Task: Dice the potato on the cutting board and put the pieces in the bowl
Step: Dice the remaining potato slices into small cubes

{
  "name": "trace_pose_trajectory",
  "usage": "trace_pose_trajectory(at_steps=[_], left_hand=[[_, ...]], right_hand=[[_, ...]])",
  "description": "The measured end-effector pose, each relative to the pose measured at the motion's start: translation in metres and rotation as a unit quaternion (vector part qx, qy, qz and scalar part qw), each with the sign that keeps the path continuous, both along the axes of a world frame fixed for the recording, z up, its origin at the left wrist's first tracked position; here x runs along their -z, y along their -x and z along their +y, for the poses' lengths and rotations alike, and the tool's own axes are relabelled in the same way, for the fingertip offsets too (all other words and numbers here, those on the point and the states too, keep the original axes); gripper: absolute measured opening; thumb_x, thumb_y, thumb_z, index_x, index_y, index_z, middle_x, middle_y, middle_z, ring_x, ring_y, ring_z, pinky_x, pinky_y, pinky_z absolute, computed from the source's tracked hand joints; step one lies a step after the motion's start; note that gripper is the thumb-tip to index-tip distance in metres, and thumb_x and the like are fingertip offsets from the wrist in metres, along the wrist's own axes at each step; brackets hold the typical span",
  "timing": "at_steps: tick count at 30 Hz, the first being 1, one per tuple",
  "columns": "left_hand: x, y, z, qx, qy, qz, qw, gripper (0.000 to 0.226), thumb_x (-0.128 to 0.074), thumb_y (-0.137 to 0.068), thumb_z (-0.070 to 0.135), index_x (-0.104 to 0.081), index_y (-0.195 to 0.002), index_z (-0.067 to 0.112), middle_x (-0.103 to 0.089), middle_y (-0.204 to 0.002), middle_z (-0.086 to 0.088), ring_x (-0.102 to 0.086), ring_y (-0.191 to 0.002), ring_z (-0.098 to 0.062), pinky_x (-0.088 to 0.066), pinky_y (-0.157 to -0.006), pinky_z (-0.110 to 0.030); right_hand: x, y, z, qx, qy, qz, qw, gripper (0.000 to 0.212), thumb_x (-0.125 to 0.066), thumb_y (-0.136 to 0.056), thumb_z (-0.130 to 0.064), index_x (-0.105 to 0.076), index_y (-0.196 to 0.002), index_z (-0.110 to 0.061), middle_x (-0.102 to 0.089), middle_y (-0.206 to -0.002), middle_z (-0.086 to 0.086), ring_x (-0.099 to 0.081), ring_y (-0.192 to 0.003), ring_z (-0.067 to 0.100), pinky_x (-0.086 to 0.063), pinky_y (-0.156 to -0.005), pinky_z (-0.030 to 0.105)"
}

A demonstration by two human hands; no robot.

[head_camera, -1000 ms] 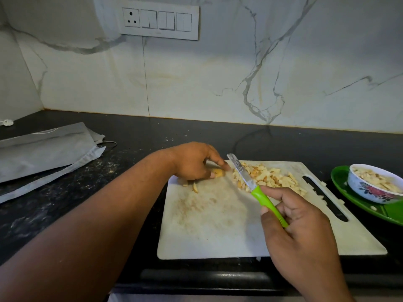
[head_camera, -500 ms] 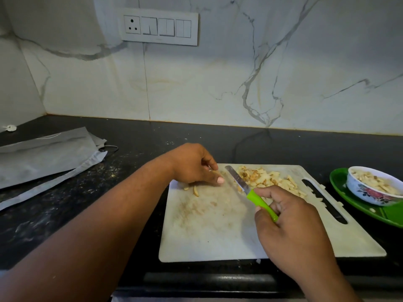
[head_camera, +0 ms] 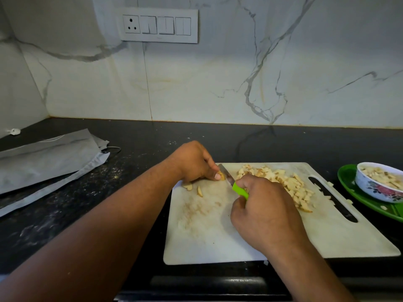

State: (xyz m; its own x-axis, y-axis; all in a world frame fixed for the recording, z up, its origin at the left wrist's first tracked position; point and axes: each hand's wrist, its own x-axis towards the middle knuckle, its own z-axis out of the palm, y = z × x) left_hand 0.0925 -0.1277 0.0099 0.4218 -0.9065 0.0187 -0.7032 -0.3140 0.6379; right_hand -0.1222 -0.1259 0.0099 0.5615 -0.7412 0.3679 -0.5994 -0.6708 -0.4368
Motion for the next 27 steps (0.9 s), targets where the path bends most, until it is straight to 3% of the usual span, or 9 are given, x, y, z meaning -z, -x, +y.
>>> trace_pose_trajectory(at_steps=[5, 9, 14, 21, 27], left_hand=[[-0.002, 0.003, -0.001, -0.009, -0.012, 0.0, 1.0, 0.014, -0.092, -0.075, 0.033, -0.082, -0.083, 0.027, -0.076, -0.082, 0.015, -0.069, -0.084, -0.002, -0.054, -0.082, -0.023], [-0.004, 0.004, 0.001, 0.006, -0.014, -0.021, 1.0, 0.013, -0.09, -0.079, 0.033, -0.083, -0.088, 0.028, -0.074, -0.083, 0.019, -0.067, -0.083, 0.0, -0.05, -0.078, -0.019], [-0.006, 0.004, 0.008, 0.011, -0.016, -0.039, 0.999, 0.012, -0.086, -0.085, 0.027, -0.084, -0.096, 0.026, -0.074, -0.084, 0.019, -0.068, -0.079, 0.0, -0.048, -0.069, -0.013], [-0.009, 0.007, 0.004, -0.022, -0.014, -0.032, 0.999, 0.01, -0.089, -0.081, 0.026, -0.084, -0.089, 0.026, -0.078, -0.088, 0.011, -0.07, -0.084, -0.005, -0.056, -0.083, -0.023], [-0.006, 0.007, 0.003, -0.026, -0.018, -0.011, 0.999, 0.009, -0.09, -0.079, 0.028, -0.082, -0.084, 0.025, -0.077, -0.082, 0.011, -0.07, -0.078, -0.004, -0.059, -0.083, -0.026]], right_hand=[[0.005, 0.019, 0.024, -0.018, 0.017, 0.031, 0.999, 0.037, -0.052, -0.088, -0.032, -0.055, -0.124, -0.036, -0.063, -0.089, -0.013, -0.058, -0.08, 0.006, -0.049, -0.07, 0.019], [-0.003, 0.038, 0.033, -0.007, 0.021, 0.026, 0.999, 0.035, -0.049, -0.091, -0.037, -0.05, -0.125, -0.042, -0.058, -0.087, -0.015, -0.049, -0.078, 0.006, -0.044, -0.073, 0.015], [-0.003, 0.009, 0.027, 0.006, 0.047, 0.005, 0.999, 0.037, -0.051, -0.088, -0.031, -0.054, -0.125, -0.034, -0.064, -0.091, -0.01, -0.057, -0.081, 0.012, -0.044, -0.067, 0.021], [0.005, 0.013, 0.031, -0.014, 0.04, 0.026, 0.999, 0.036, -0.048, -0.089, -0.031, -0.053, -0.125, -0.036, -0.065, -0.095, -0.009, -0.06, -0.086, 0.011, -0.046, -0.072, 0.021], [-0.005, 0.039, 0.04, -0.004, 0.039, 0.036, 0.999, 0.034, -0.047, -0.09, -0.037, -0.045, -0.124, -0.043, -0.05, -0.076, -0.012, -0.047, -0.074, 0.009, -0.039, -0.066, 0.018]])
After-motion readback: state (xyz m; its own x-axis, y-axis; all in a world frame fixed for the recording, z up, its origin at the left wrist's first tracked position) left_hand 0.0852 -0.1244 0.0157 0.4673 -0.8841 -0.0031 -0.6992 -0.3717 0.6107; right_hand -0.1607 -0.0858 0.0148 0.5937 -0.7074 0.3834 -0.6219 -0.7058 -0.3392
